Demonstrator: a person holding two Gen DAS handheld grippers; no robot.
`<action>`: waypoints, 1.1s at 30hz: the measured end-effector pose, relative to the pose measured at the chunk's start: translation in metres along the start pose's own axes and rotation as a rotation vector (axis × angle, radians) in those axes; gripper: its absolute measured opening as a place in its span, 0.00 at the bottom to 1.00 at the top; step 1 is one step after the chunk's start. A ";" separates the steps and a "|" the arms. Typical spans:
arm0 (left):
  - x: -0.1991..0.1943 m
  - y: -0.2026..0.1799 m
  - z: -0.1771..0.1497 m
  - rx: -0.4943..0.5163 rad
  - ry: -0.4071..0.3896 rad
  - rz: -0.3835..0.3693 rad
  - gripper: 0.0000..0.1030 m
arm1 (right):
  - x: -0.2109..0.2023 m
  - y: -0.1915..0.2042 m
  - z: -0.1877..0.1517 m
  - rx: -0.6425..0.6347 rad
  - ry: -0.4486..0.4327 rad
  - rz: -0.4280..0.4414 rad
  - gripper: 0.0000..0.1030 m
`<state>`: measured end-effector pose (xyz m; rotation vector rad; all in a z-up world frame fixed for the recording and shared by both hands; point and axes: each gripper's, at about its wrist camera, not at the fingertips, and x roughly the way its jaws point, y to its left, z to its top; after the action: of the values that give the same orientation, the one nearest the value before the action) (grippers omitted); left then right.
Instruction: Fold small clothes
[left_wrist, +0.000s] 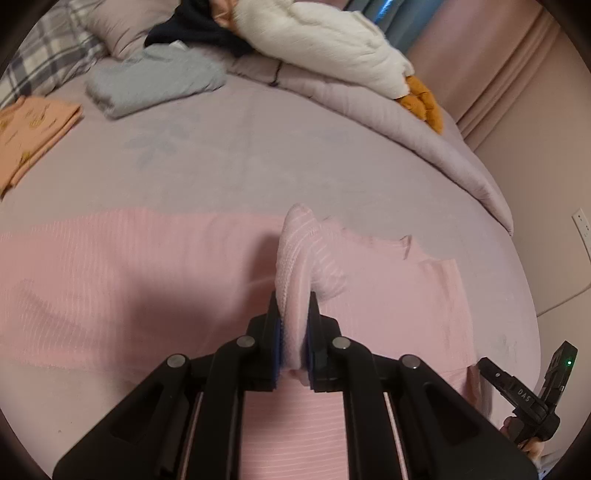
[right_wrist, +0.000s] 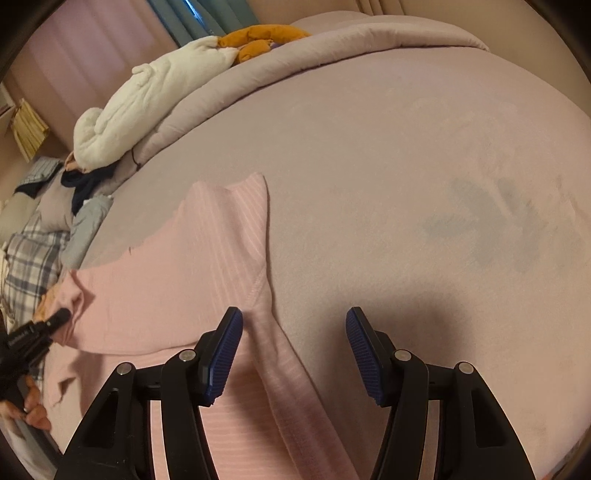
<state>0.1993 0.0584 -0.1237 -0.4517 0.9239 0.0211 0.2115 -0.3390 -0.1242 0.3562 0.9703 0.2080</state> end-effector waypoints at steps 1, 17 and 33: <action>-0.001 0.004 -0.003 -0.006 0.007 0.004 0.11 | 0.001 0.000 0.000 0.001 0.003 -0.002 0.58; -0.031 0.033 -0.012 -0.073 -0.008 0.010 0.38 | 0.006 0.014 0.001 -0.060 0.012 -0.020 0.51; 0.019 0.003 -0.031 0.060 0.049 0.083 0.20 | 0.027 0.031 0.003 -0.141 0.051 -0.055 0.30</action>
<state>0.1861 0.0459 -0.1555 -0.3588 0.9883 0.0582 0.2283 -0.3020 -0.1317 0.1959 1.0087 0.2353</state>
